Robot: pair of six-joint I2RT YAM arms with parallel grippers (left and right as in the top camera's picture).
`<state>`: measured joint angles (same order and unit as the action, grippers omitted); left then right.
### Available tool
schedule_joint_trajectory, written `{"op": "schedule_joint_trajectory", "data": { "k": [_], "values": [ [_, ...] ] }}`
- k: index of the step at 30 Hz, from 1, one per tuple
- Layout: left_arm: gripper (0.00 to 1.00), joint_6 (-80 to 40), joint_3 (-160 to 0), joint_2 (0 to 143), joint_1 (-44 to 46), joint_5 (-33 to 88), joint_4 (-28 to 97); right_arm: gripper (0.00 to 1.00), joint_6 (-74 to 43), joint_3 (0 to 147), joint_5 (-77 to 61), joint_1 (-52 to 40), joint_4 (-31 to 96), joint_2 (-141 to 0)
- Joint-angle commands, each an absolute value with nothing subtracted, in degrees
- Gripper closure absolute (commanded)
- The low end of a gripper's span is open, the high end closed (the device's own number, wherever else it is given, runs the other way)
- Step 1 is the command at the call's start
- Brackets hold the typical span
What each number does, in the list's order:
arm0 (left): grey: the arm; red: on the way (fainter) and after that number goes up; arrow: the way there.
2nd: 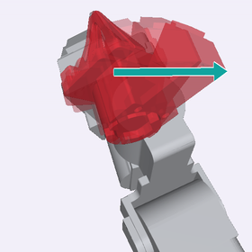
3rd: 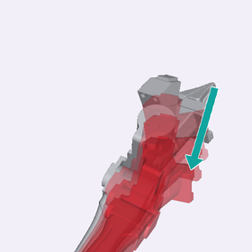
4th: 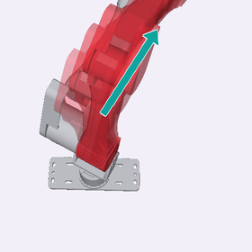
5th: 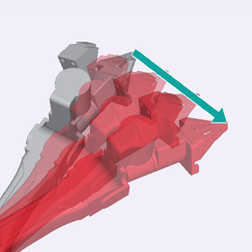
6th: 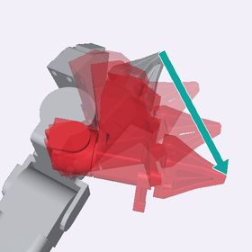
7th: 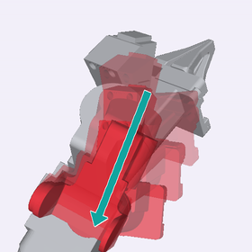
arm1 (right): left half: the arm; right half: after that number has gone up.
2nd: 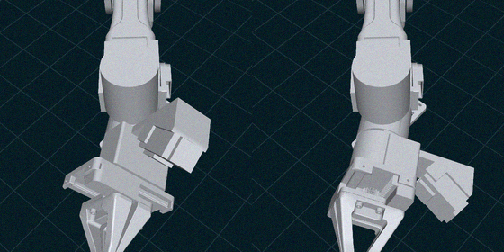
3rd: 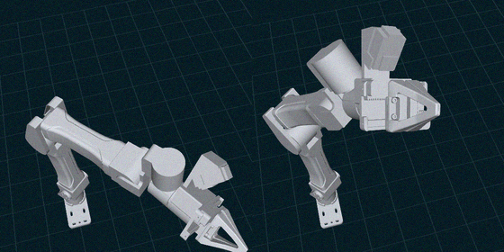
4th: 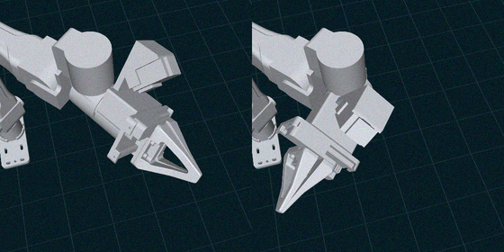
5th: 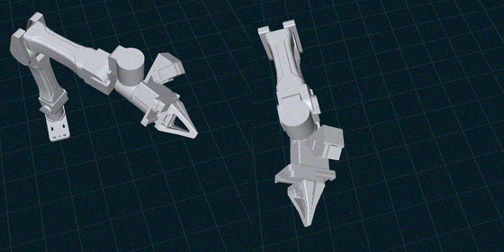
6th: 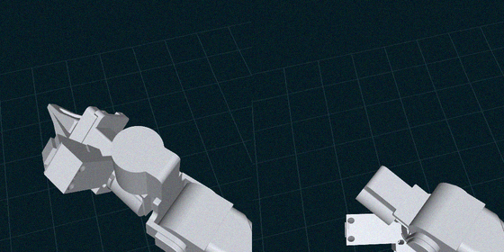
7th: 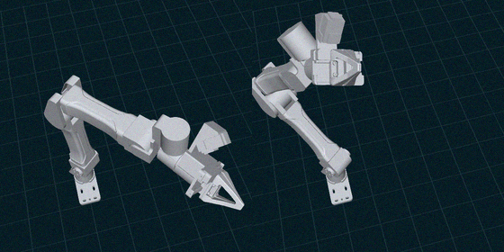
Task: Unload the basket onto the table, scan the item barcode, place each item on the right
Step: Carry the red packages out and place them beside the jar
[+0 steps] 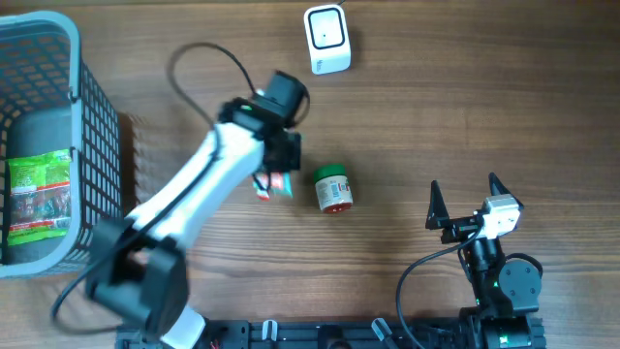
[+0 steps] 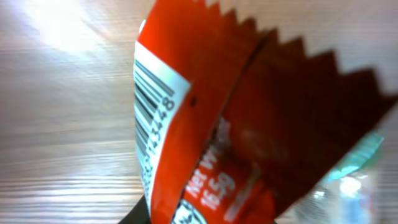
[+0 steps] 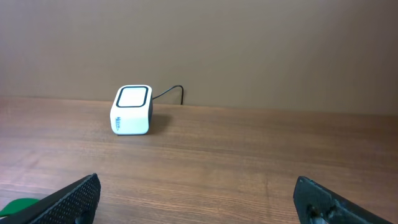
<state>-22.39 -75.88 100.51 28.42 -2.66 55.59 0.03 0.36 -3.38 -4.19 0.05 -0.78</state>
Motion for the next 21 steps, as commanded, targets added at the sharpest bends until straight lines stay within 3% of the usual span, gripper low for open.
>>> {"op": "schedule_joint_trajectory", "data": {
  "k": [1, 19, 20, 21],
  "values": [
    [0.96, -24.5, -75.2, 105.4, 29.1, 1.2, 53.1, 0.00, -0.6, 0.3, -2.8, -3.9, -0.1, -0.4],
    [0.89, -24.5, -75.0, 112.3, 29.0, -3.1, 51.3, 0.00, -0.6, 0.3, -2.8, -3.9, -0.1, -0.4],
    [0.71, -24.5, -75.0, 112.3, 29.0, -2.8, 51.0, 0.00, -0.6, 0.3, -2.8, -3.9, -0.1, -0.4],
    [0.42, -24.5, -75.0, 112.3, 29.0, -2.4, 50.9, 0.00, -0.6, 0.3, -2.8, -3.9, -0.1, -0.4]
  ]
}}
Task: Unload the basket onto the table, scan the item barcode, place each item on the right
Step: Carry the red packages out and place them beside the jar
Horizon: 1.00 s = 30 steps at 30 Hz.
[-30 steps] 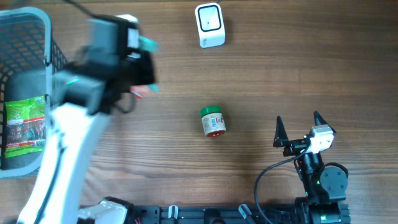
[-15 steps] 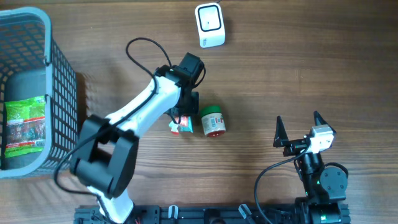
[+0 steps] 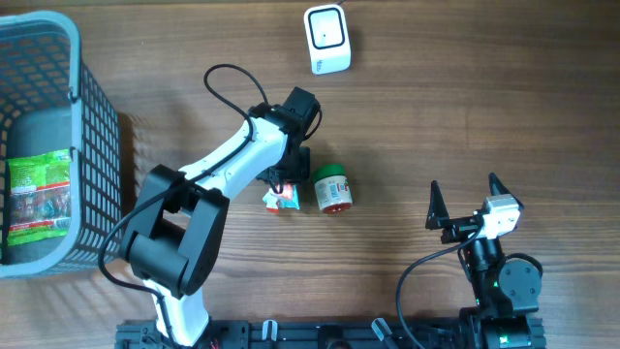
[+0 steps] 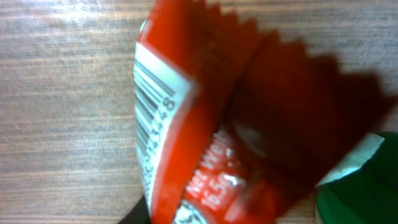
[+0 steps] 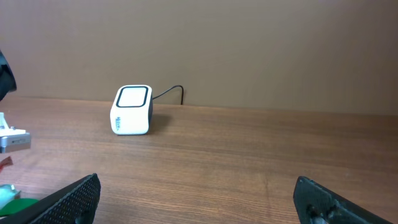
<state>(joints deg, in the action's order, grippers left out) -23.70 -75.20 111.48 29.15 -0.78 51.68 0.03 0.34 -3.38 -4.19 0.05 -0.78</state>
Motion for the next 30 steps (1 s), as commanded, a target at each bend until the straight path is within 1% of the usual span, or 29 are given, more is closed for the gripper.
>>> {"op": "schedule_joint_trajectory", "data": {
  "k": [1, 6, 8, 10, 14, 24, 26, 30],
  "values": [
    [0.36, -24.5, -75.0, 112.3, 29.0, -1.8, 50.7, 0.00, -0.6, 0.3, -2.8, -3.9, -0.1, -0.4],
    [0.27, -24.5, -75.0, 112.3, 28.7, 1.8, 50.1, 0.00, -0.6, 0.3, -2.8, -3.9, -0.1, -0.4],
    [0.25, -24.5, -75.1, 112.1, 28.4, 2.6, 50.1, 0.00, -0.6, 0.3, -2.8, -3.9, -0.1, -0.4],
    [0.19, -24.5, -75.6, 111.8, 28.2, 2.6, 50.3, 0.00, -0.5, 0.3, -2.8, -3.9, -0.1, -0.4],
    [0.15, -24.5, -76.6, 110.2, 27.8, 2.6, 50.4, 0.00, -0.5, 0.3, -2.8, -3.9, -0.1, -0.4],
    [0.14, -24.1, -76.7, 106.8, 25.8, 2.6, 51.7, 0.00, -0.6, 0.3, -2.8, -3.9, -0.1, -0.4],
    [0.02, -24.1, -76.7, 106.8, 25.4, 3.3, 52.6, 0.00, -0.6, 0.3, -2.8, -3.9, -0.1, -0.4],
    [0.00, -24.0, -76.7, 106.9, 25.3, 3.4, 53.3, 0.00, -0.6, 0.3, -2.8, -3.9, -0.1, -0.4]
  ]
}}
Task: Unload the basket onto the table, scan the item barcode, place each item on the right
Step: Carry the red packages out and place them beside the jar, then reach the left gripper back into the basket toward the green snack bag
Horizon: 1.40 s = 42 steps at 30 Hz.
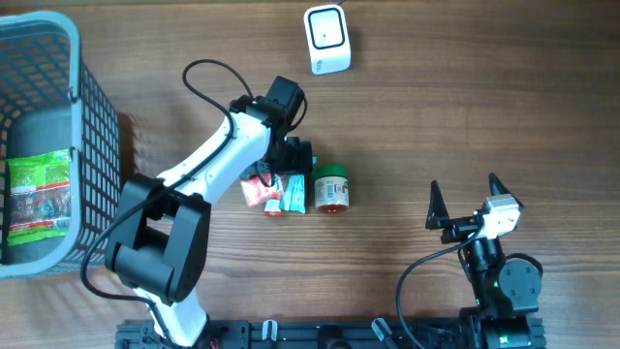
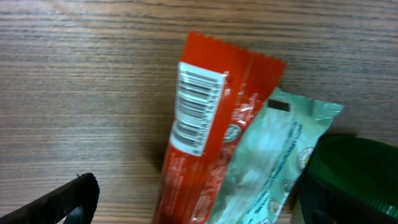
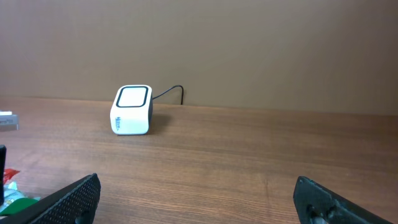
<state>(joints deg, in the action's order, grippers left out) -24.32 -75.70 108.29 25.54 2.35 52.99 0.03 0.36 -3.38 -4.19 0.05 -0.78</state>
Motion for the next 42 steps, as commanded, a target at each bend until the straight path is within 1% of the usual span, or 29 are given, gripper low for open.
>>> {"op": "schedule_joint_trajectory", "data": {
  "k": [1, 6, 10, 12, 16, 22, 25, 26, 29, 34, 36, 38, 42],
  "values": [
    [0.00, -24.1, -76.7, 106.9, 25.3, 3.4, 53.3, 0.00, -0.5, 0.3, -2.8, -3.9, -0.1, -0.4],
    [0.00, -24.0, -77.5, 106.3, 25.1, 3.4, 53.2, 0.00, -0.6, 0.3, -2.8, -3.9, -0.1, -0.4],
    [0.00, -24.1, -79.4, 102.9, 25.2, 2.8, 54.2, 0.00, -0.5, 0.3, -2.8, -3.9, -0.1, -0.4],
    [0.00, -24.0, -79.6, 99.2, 25.2, 0.1, 53.8, 0.01, -0.5, 0.3, -2.9, -3.9, -0.1, -0.4],
    [0.00, -24.0, -79.6, 94.7, 25.2, -0.1, 53.8, 0.01, -0.6, 0.3, -2.8, -3.9, -0.1, -0.4],
    [0.00, -24.0, -79.6, 93.2, 25.1, -0.3, 55.0, 0.00, -0.6, 0.3, -2.8, -3.9, -0.1, -0.4],
    [0.20, -24.1, -79.7, 92.6, 23.9, -0.5, 54.8, 0.00, -0.5, 0.3, -2.8, -3.9, -0.1, -0.4],
    [0.21, -24.1, -80.0, 92.2, 23.2, -0.5, 54.8, 0.00, -0.6, 0.3, -2.8, -3.9, -0.1, -0.4],
    [0.18, -24.0, -83.0, 90.8, 20.5, -2.7, 55.5, 0.00, -0.6, 0.3, -2.8, -3.9, -0.1, -0.4],
    [0.10, -24.0, -97.3, 86.8, 11.7, -15.9, 61.1, 0.00, -0.6, 0.3, -2.8, -3.9, -0.1, -0.4],
    [0.08, -22.3, -101.7, 85.5, 7.8, -18.9, 61.3, 0.00, -0.6, 0.3, -2.8, -3.9, -0.1, -0.4],
    [0.07, -19.3, -104.8, 83.9, 3.0, -20.2, 59.8, 0.00, -0.6, 0.3, -2.8, -3.9, -0.1, -0.4],
    [0.02, -15.2, -105.8, 81.4, -9.1, -20.9, 55.6, 0.00, -0.6, 0.3, -2.8, -3.9, -0.1, -0.4]
  ]
}}
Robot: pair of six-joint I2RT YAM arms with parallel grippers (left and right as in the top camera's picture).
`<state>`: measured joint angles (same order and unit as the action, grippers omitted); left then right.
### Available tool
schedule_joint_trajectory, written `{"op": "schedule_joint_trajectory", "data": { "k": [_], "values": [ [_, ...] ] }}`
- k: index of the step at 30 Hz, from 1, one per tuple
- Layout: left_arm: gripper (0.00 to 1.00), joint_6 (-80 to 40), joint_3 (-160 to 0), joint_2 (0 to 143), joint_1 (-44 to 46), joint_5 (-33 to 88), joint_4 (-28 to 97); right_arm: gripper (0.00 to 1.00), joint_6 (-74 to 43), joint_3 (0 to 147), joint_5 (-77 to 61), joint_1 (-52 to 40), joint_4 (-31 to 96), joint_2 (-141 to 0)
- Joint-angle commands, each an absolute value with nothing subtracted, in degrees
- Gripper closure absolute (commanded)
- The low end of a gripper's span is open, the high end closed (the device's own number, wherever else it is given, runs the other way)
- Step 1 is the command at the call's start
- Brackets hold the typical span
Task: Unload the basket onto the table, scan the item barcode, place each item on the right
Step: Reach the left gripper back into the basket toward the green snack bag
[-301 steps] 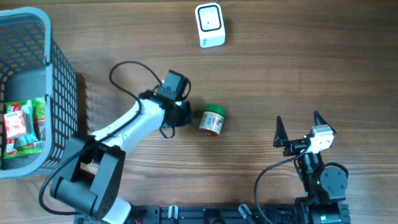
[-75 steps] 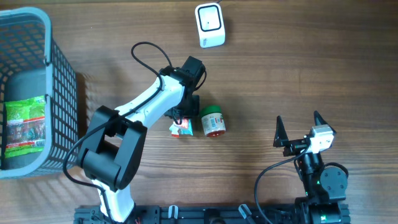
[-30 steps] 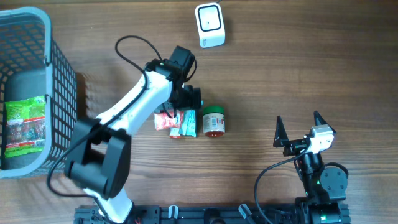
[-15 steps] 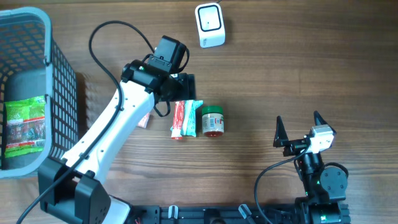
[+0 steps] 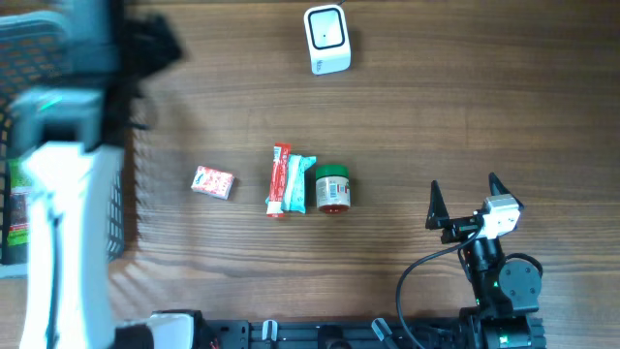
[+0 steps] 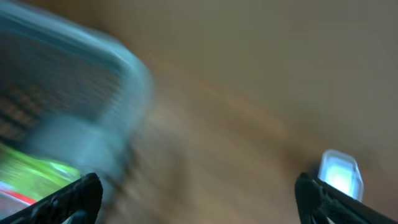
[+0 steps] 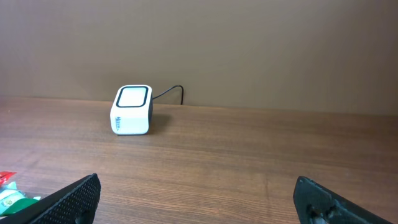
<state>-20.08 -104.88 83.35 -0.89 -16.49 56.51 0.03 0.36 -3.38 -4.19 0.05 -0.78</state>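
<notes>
The white barcode scanner stands at the table's far edge and also shows as scanner and, blurred, scanner. A red snack bar lies flat mid-table, touching a pale green packet beside a green-lidded jar. A small red-and-white packet lies to their left. My left arm is raised and blurred over the basket, and its left gripper is open and empty. My right gripper is open at the near right, holding nothing.
A grey mesh basket stands at the left edge, half hidden by my left arm. A green packet lies inside it. The scanner's cable runs off behind it.
My left arm has left the spot over the red bar and now sits high at the left, over the basket, blurred. The small red-and-white packet now lies uncovered, further left. The right arm is unchanged.
My left gripper was shut on the red bar just left of the jar. Then it held the bar low beside the jar. Then it stood open above the bar, which lay by the pale packet. Now the arm is away over the basket.
</notes>
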Motion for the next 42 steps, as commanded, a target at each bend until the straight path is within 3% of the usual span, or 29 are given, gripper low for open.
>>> {"op": "schedule_joint_trajectory", "data": {
  "k": [1, 8, 14, 23, 42],
  "values": [
    [0.00, -15.1, -105.7, 81.4, -13.0, -21.1, 55.5, 0.00, -0.6, 0.3, -2.8, -3.9, -0.1, -0.4],
    [0.00, -13.6, -105.6, 87.4, -30.8, -21.1, 60.6, 0.00, -0.5, 0.3, -2.8, -3.9, -0.1, -0.4],
    [0.00, -11.0, -103.3, 97.4, -37.9, -19.2, 63.4, 0.00, -0.6, 0.3, -2.8, -3.9, -0.1, -0.4],
    [0.00, 3.3, -97.8, 110.3, -38.4, -6.2, 64.6, 0.00, -0.6, 0.3, -2.8, -3.9, -0.1, -0.4],
    [0.00, 2.5, -84.1, 117.8, -38.5, -16.3, 56.7, 0.00, -0.5, 0.3, -2.8, -3.9, -0.1, -0.4]
  ]
}}
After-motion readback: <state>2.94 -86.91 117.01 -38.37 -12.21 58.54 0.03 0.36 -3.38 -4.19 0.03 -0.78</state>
